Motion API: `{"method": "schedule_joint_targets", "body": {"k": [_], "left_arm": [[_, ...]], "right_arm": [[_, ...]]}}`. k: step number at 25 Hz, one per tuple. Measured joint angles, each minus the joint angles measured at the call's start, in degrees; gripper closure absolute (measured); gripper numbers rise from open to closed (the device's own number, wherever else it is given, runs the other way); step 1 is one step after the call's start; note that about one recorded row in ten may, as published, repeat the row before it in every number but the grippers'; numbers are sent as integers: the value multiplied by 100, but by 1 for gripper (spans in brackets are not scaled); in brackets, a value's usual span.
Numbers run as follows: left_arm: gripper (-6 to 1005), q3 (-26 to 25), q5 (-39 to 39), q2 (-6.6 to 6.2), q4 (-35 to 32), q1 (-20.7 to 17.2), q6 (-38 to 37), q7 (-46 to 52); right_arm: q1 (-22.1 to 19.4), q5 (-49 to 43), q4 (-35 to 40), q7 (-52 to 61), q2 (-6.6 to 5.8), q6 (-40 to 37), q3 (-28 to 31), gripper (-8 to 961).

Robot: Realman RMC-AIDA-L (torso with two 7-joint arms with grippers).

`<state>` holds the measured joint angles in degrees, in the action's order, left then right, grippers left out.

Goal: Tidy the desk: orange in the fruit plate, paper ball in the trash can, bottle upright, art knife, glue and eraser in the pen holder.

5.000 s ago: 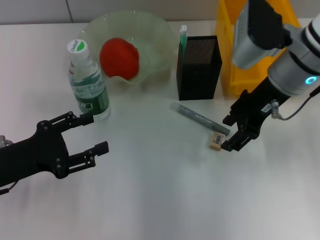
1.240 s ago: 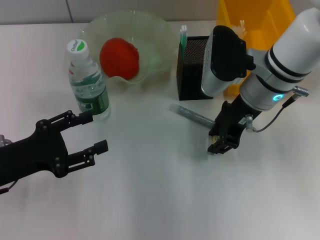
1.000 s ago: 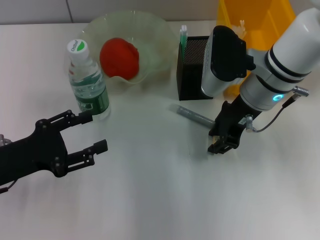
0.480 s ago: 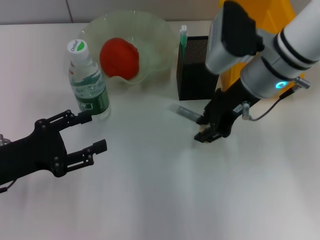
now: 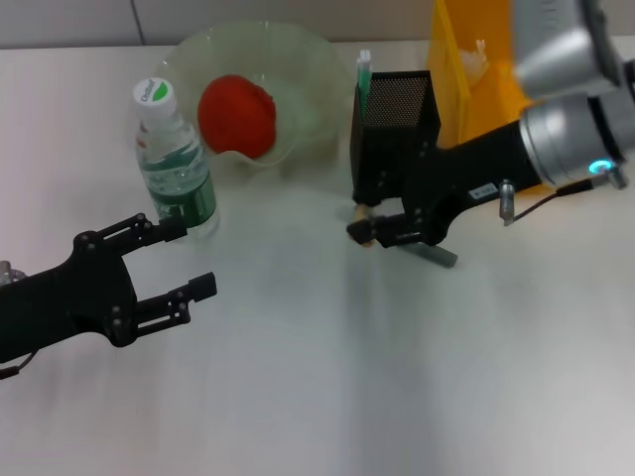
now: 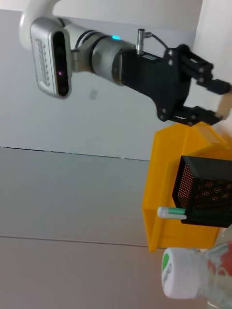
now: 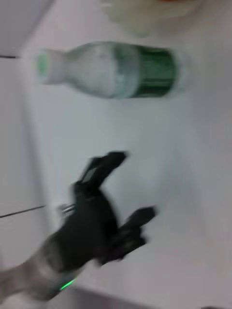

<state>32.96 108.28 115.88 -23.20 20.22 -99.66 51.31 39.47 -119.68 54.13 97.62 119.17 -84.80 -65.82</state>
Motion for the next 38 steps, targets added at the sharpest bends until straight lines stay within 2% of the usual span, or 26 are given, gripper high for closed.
{"method": "schedule_joint_targets", "body": {"k": [5, 8, 13, 18, 31, 38], "left_arm": [[231, 0, 0, 9, -3, 7, 0, 1], [230, 0, -14, 13, -8, 29, 0, 11], [231, 0, -19, 18, -6, 49, 0, 41], [231, 0, -19, 35, 1, 88, -23, 62], [231, 0, -18, 39, 0, 80, -62, 63], [230, 0, -19, 46, 0, 86, -62, 61]], "right_arm": [[-536, 1271, -483, -1207, 0, -24, 215, 566], [-772, 2076, -1031, -2112, -4, -309, 491, 566], [-840, 2469, -2032, -3282, -14, -742, 1241, 567], [-765, 2557, -2816, -4038, -4, -741, 1581, 567], [-768, 2701, -2892, -4146, 8, -679, 1593, 568], [-760, 3593, -3177, -4434, 23, 110, 1597, 569]]}}
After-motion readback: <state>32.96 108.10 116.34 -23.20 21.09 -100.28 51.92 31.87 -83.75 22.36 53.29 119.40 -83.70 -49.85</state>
